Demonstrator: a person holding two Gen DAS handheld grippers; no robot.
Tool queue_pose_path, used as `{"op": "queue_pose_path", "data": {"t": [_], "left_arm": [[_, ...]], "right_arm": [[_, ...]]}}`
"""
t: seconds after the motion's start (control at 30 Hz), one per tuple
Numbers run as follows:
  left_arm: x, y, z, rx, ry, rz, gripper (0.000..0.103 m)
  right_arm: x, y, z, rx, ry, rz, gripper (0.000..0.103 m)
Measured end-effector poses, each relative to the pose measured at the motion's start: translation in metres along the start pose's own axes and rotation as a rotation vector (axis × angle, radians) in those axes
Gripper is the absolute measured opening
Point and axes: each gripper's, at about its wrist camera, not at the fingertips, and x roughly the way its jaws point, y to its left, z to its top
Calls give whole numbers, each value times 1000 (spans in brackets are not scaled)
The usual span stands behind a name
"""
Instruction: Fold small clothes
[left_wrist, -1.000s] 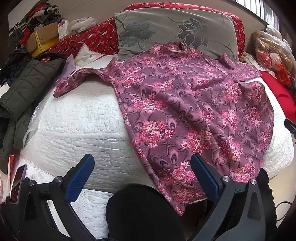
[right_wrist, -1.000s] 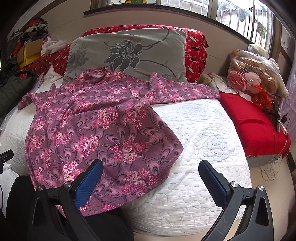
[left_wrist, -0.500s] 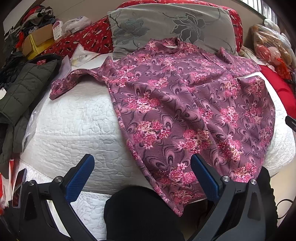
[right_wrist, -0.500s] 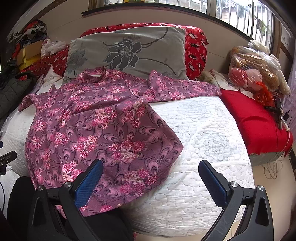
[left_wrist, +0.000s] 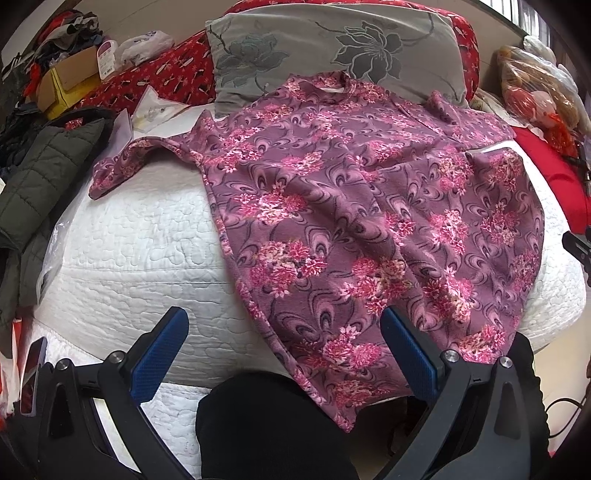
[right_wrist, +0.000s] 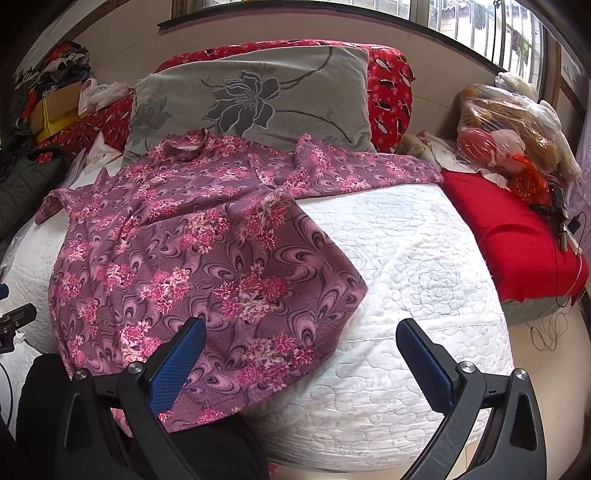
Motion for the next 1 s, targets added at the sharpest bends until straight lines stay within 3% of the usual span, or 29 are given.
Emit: {"op": "queue_pose_path", "data": {"t": [0.73, 1.0], "left_arm": [[-26, -19, -10, 24, -30, -41, 103], [-21, -18, -10, 14, -6, -58, 103]], "right_arm": [[-33, -10, -11, 19, -61, 3, 102], [-35, -14, -12, 29, -63, 5, 102]]}}
